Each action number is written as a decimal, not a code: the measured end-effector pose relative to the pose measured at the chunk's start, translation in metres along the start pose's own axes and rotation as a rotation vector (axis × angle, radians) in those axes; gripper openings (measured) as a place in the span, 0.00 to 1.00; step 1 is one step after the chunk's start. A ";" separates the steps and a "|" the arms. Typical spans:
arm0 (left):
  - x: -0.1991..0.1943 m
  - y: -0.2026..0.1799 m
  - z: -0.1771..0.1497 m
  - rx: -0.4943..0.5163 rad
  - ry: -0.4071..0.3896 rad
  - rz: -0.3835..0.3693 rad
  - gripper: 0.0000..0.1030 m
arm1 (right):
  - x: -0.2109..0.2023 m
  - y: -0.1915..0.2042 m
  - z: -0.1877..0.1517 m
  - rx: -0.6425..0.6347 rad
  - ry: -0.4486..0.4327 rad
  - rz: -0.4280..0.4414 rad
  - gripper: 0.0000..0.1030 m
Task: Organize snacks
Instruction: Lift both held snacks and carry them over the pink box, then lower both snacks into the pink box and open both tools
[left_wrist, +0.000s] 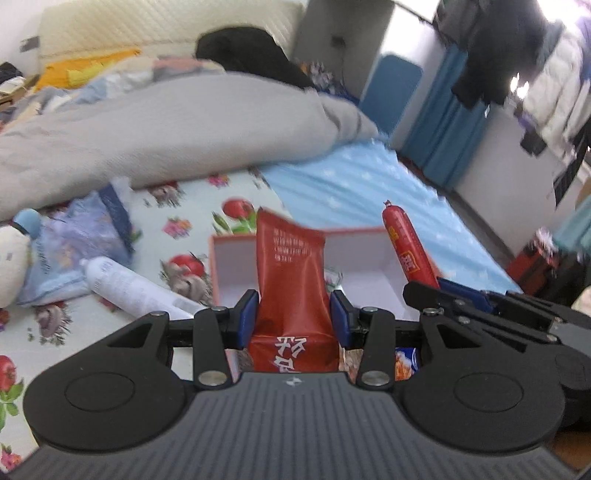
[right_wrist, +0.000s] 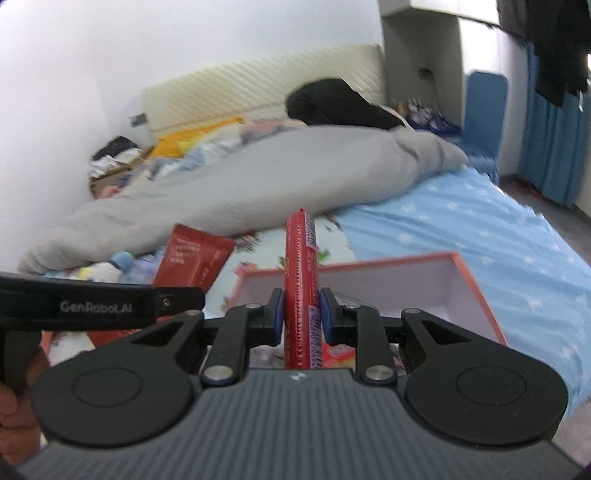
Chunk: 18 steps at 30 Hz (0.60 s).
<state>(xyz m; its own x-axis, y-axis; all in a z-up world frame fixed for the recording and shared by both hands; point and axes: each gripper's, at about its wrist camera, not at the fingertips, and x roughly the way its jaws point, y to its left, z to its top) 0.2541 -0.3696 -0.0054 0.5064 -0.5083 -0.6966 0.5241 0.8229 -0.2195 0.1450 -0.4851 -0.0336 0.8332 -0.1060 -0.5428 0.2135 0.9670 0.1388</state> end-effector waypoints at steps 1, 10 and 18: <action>0.011 -0.001 -0.002 0.004 0.019 0.000 0.47 | 0.005 -0.007 -0.004 0.006 0.015 -0.010 0.23; 0.079 0.005 -0.023 0.009 0.155 0.015 0.47 | 0.047 -0.028 -0.046 0.055 0.155 -0.039 0.23; 0.092 0.006 -0.034 0.033 0.197 0.015 0.47 | 0.057 -0.037 -0.057 0.094 0.196 -0.050 0.23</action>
<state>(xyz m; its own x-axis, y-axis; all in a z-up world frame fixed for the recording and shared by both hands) 0.2810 -0.4027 -0.0943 0.3727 -0.4337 -0.8203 0.5410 0.8198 -0.1876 0.1556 -0.5137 -0.1172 0.7070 -0.0968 -0.7005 0.3061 0.9348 0.1798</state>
